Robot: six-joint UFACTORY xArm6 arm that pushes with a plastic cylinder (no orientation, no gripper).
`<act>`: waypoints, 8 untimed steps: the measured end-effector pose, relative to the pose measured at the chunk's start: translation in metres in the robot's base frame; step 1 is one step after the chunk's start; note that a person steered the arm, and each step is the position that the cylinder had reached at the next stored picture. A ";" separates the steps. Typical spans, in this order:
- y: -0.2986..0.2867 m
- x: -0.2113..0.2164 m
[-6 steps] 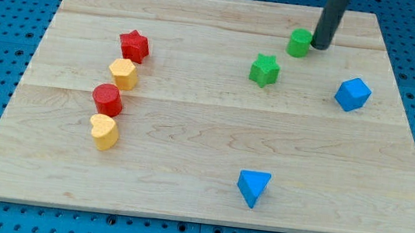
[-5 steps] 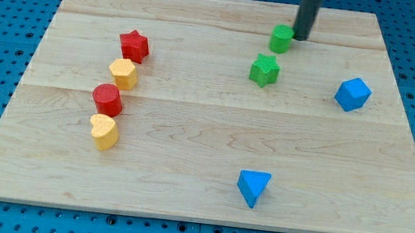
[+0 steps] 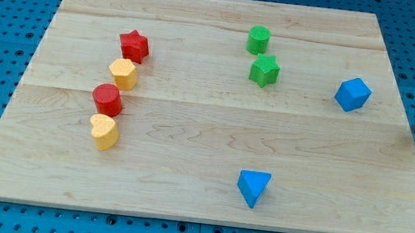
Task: Move the blue cube to the right of the green circle
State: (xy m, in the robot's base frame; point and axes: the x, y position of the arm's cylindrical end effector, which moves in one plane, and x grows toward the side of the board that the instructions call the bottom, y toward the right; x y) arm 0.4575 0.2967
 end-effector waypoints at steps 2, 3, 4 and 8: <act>-0.046 -0.043; -0.054 -0.037; -0.084 -0.048; -0.225 -0.117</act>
State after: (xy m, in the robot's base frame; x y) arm 0.3401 0.0717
